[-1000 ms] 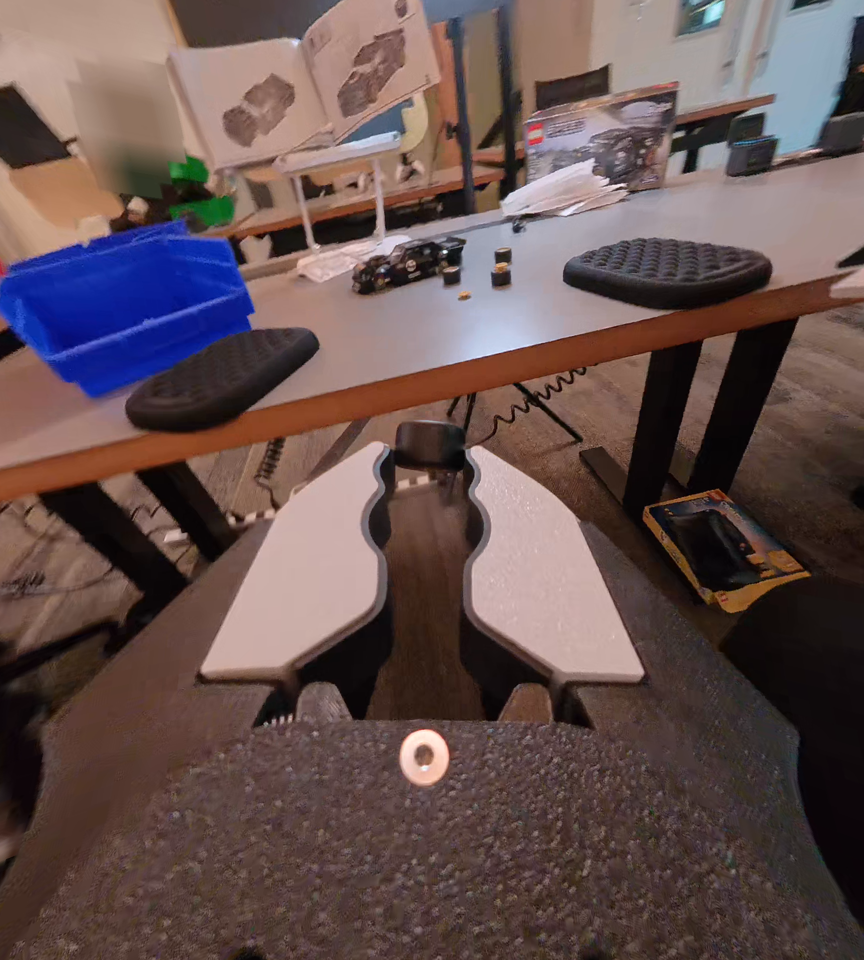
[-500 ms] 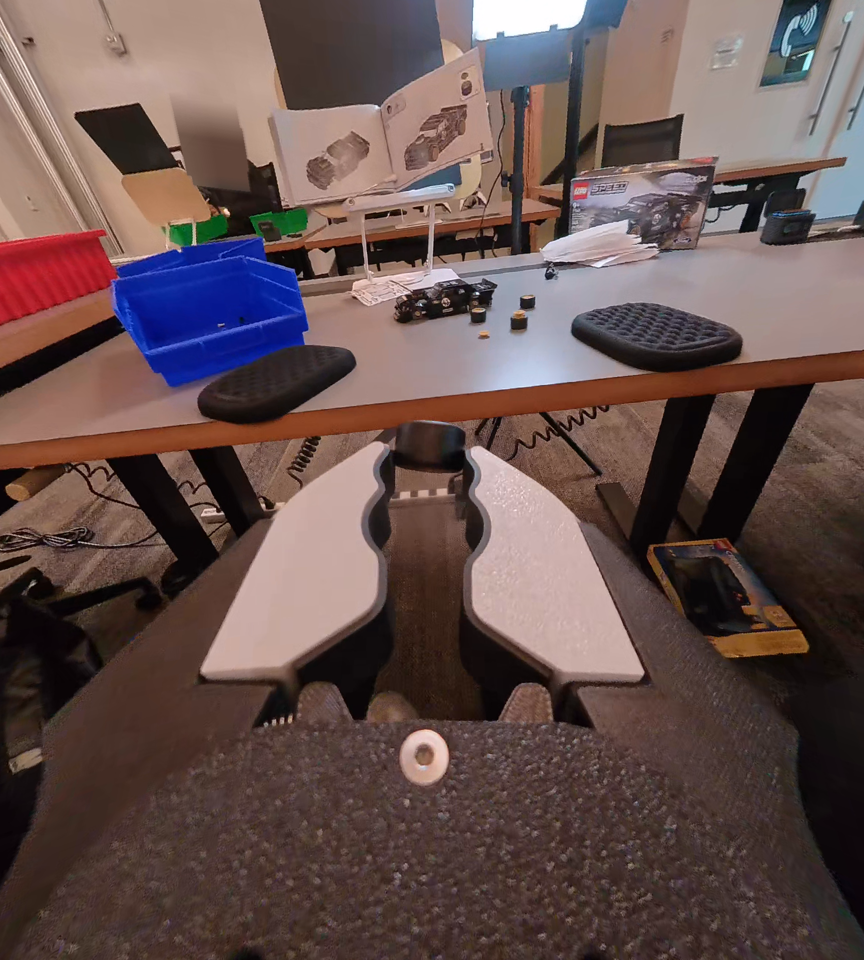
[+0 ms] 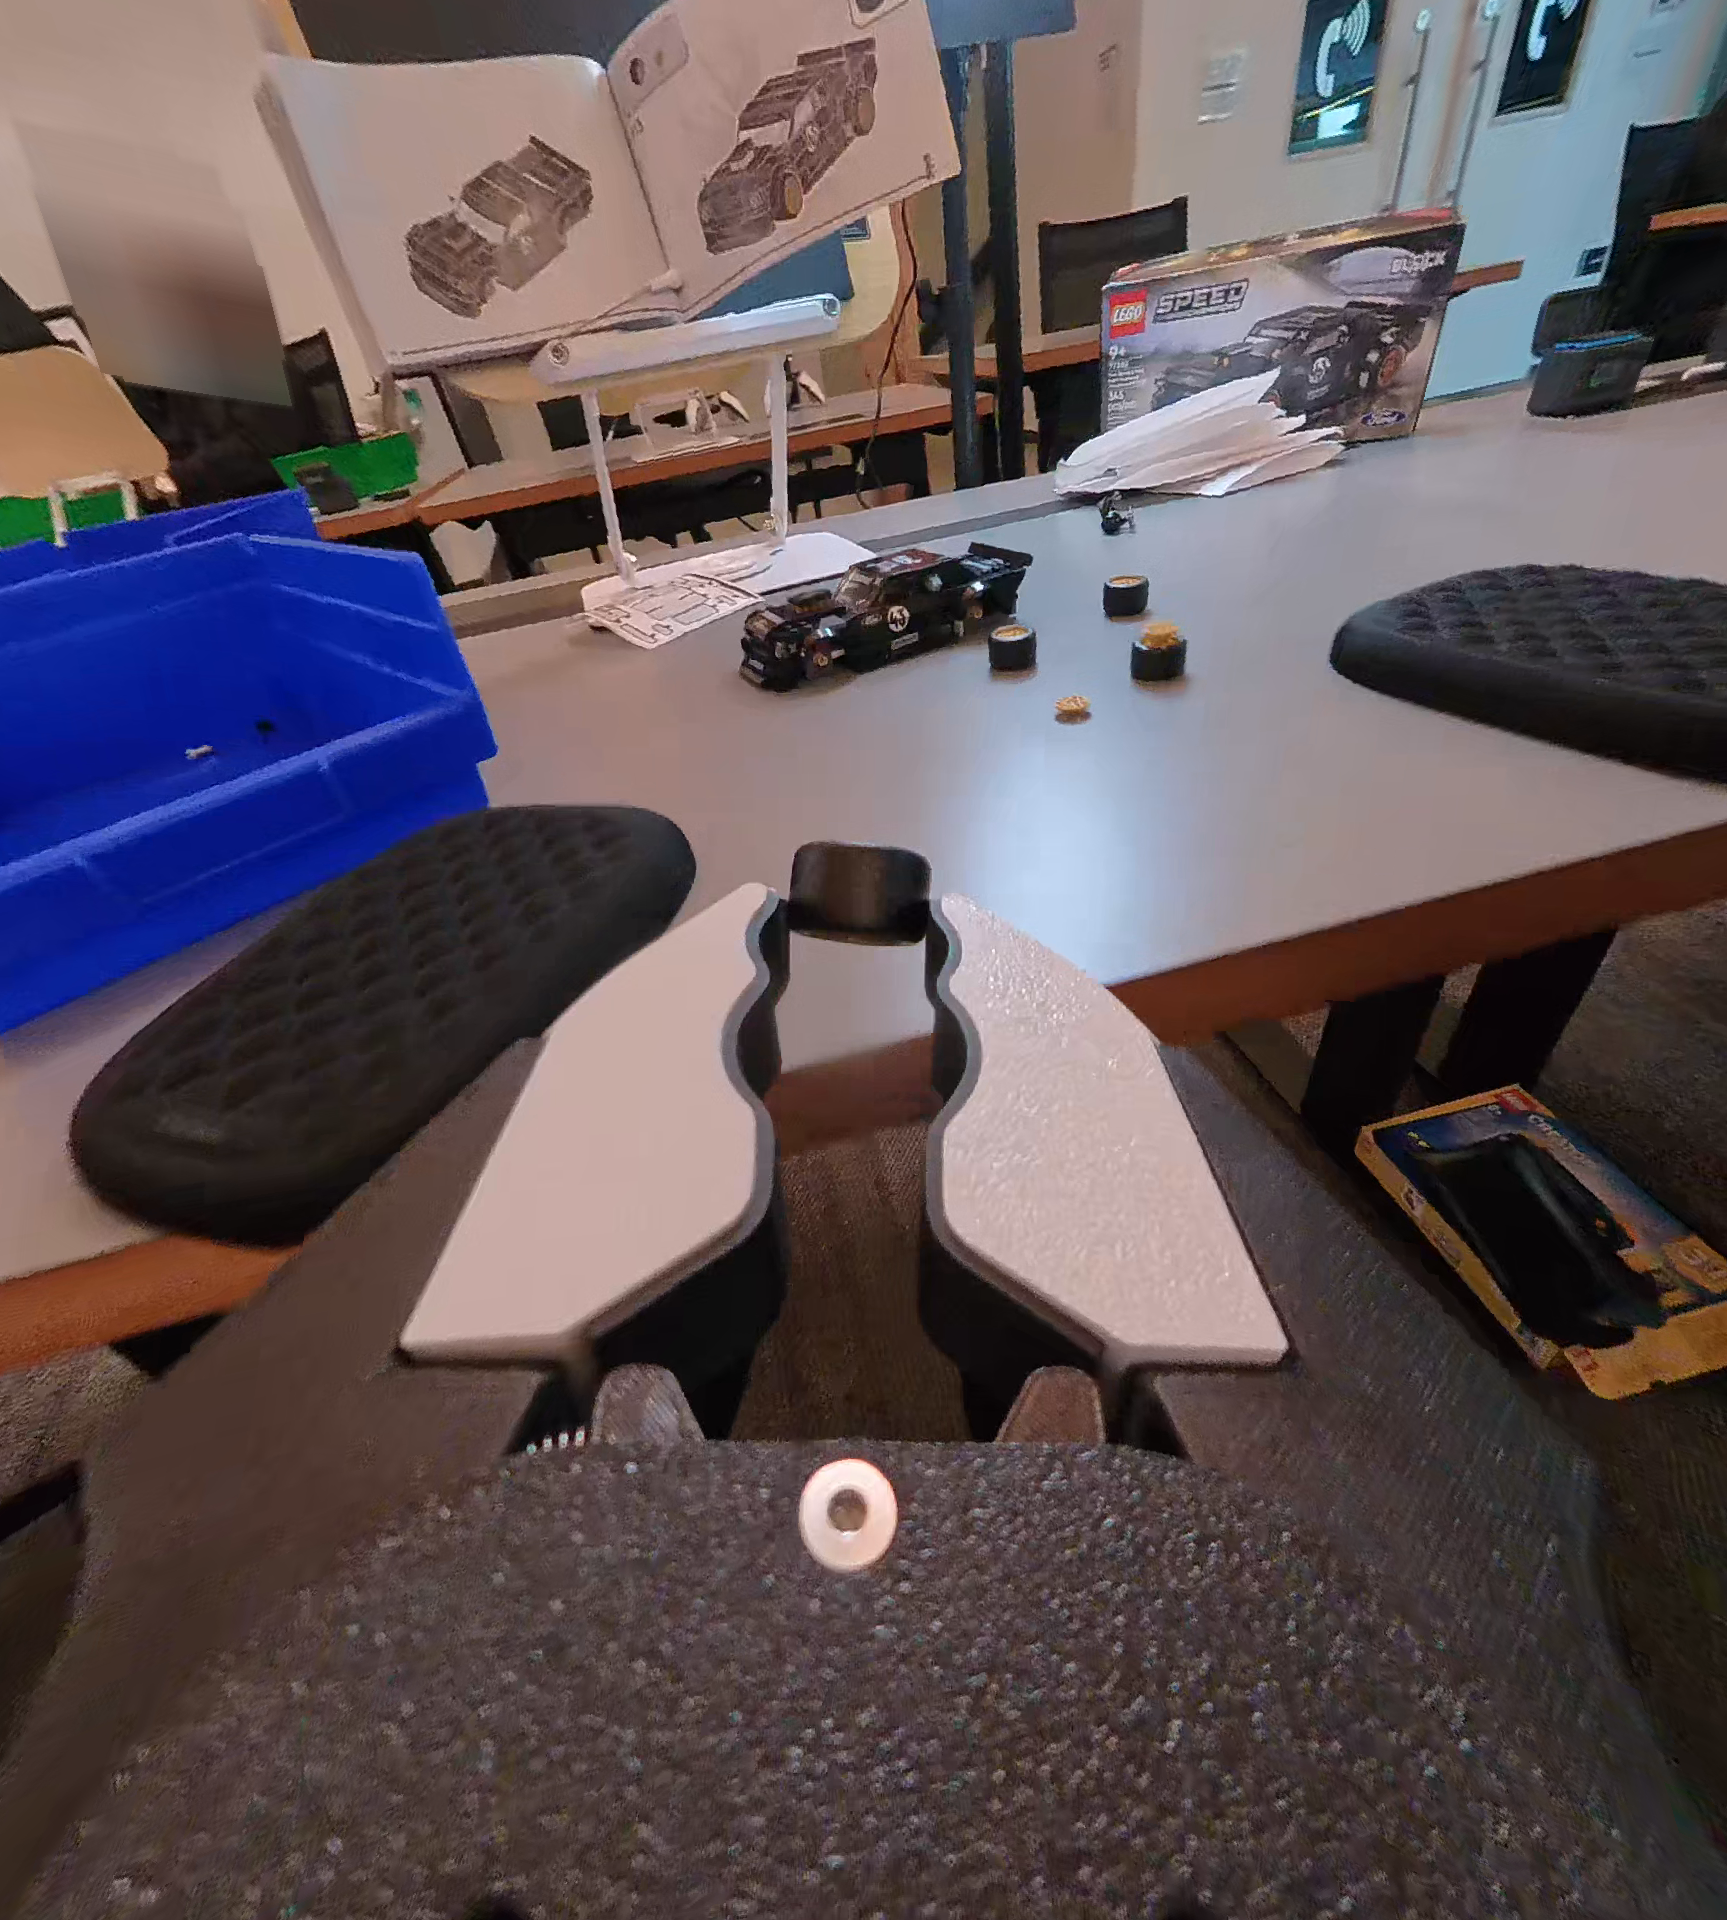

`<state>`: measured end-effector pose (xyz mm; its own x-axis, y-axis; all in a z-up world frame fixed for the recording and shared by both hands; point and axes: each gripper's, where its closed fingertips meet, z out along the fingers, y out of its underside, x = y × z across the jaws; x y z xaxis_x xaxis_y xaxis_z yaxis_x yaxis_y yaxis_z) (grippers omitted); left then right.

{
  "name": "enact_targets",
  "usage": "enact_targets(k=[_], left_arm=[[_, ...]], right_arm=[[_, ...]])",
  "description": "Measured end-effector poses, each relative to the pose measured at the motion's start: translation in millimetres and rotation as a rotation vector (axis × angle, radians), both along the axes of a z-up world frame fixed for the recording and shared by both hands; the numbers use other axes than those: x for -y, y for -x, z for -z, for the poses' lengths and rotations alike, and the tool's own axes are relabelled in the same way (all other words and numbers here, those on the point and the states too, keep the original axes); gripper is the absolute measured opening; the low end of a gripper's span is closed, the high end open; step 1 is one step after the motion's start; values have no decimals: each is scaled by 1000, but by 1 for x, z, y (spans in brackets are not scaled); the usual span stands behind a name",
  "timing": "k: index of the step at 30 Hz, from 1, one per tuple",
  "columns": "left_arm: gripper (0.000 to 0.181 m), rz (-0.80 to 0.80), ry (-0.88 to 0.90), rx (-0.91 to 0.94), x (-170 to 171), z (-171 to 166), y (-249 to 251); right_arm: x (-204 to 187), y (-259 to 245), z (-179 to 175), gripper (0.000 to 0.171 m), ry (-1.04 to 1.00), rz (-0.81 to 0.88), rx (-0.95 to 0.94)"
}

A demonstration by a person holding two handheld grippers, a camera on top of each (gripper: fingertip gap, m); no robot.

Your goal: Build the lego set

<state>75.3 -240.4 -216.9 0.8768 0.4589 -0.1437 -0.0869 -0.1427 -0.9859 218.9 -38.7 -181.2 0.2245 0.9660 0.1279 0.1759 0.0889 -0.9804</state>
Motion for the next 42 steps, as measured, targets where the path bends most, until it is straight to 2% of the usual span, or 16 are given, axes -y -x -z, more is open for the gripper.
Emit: enact_targets(k=[8, 13, 17, 24, 31, 37, 42], left_arm=[[25, 81, 46, -15, -66, -47, 44], [25, 158, 65, -23, -121, -67, 60], [25, 230, 65, -32, -150, -71, 66], [25, 371, 33, -66, -169, -77, 65], [25, 530, 77, -160, -194, -58, 61], [25, 515, 65, -190, -205, -58, 70], [25, 514, 123, -182, -198, -56, 65]], right_arm=[[-42, 20, -30, 47, -15, 0, -19], [-67, 28, -25, 47, 4, 16, -17], [-72, 46, -23, 47, -14, -13, -17], [-52, 90, -44, 45, -45, -135, -28], [-43, 141, -39, 44, -38, -239, -15], [-29, 188, -41, 44, 37, -428, -34], [-19, 194, -48, 43, 150, -484, -9]])
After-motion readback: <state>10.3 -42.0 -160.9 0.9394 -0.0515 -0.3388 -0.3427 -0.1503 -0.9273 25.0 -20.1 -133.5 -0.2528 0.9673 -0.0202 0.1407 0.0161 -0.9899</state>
